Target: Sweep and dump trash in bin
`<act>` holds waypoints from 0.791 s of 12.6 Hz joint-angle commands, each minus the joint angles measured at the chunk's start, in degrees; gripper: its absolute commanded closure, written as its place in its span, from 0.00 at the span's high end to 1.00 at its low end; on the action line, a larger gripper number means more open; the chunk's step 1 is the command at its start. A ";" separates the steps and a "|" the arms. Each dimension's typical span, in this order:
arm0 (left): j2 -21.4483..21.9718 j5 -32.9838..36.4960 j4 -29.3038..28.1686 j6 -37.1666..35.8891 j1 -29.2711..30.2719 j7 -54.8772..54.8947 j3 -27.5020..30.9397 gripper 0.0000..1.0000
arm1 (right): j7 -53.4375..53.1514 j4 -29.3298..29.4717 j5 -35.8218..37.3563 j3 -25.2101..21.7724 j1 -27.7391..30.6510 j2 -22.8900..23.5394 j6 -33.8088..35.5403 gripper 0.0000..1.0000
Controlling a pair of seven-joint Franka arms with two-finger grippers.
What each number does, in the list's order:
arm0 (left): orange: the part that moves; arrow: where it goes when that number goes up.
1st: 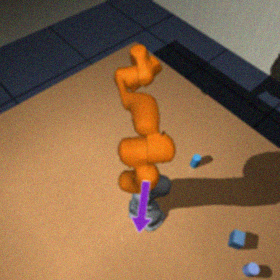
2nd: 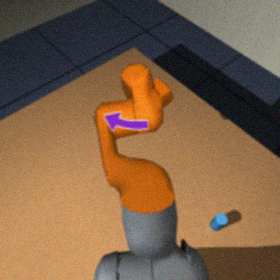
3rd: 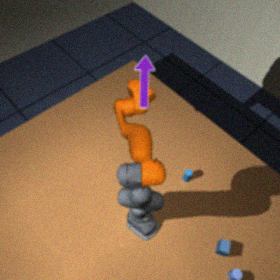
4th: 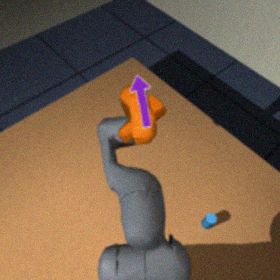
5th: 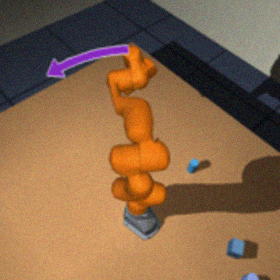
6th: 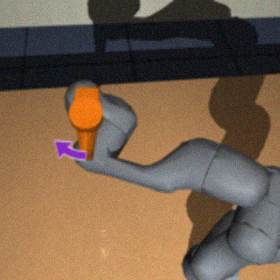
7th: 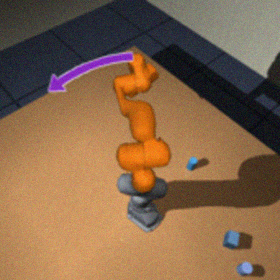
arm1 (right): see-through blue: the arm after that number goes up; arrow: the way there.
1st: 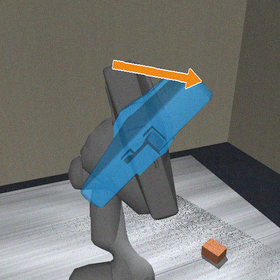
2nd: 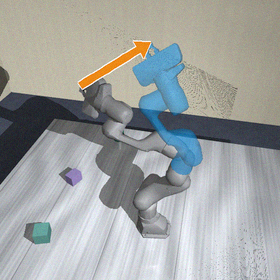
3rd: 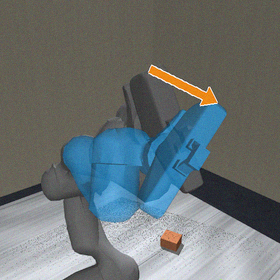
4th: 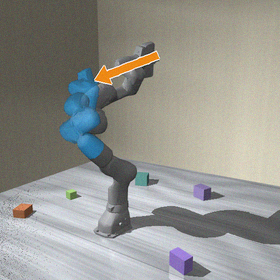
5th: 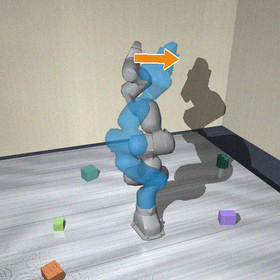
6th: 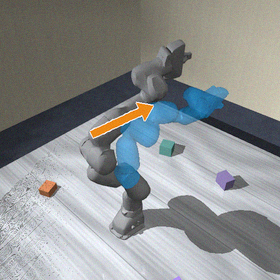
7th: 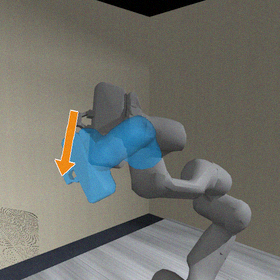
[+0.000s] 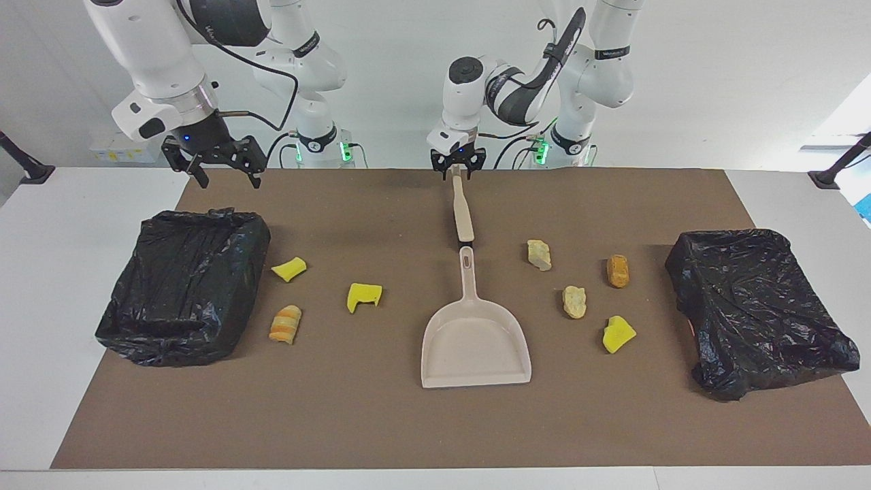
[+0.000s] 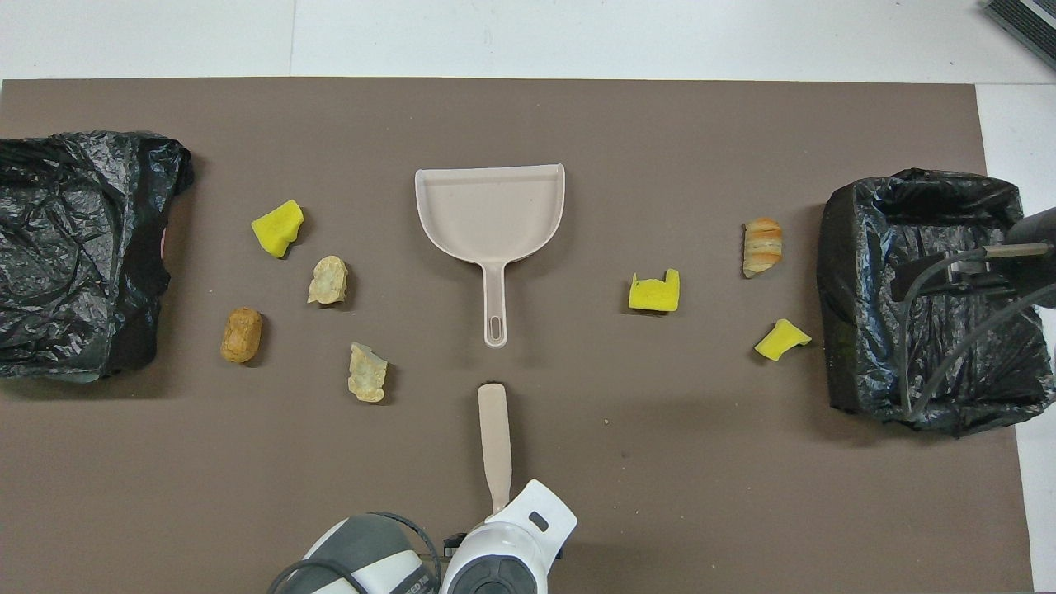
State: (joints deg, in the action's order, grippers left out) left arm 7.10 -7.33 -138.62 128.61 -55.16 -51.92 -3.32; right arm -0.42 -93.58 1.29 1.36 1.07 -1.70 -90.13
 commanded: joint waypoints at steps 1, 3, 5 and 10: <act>0.90 -1.02 -1.39 0.67 -1.27 -0.28 1.04 0.46 | 1.39 1.37 2.92 0.40 -3.25 1.86 0.04 1.00; 0.81 -1.02 -1.30 0.59 -1.09 -0.20 1.12 0.34 | 1.39 2.35 2.14 0.49 -3.88 4.06 0.04 1.00; 0.72 -1.02 -1.30 0.50 -0.65 -0.11 1.12 0.36 | 0.86 3.14 1.70 0.84 -5.45 5.65 -0.22 1.00; 0.63 -1.11 -1.56 0.58 -0.48 -0.11 1.12 0.52 | -4.32 6.74 -0.24 4.08 -6.51 12.42 -1.18 1.00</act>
State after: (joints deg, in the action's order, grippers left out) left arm 7.07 -7.52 -138.89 128.59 -55.15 -51.93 -2.71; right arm -2.22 -89.93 1.87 3.99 -4.95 7.42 -90.95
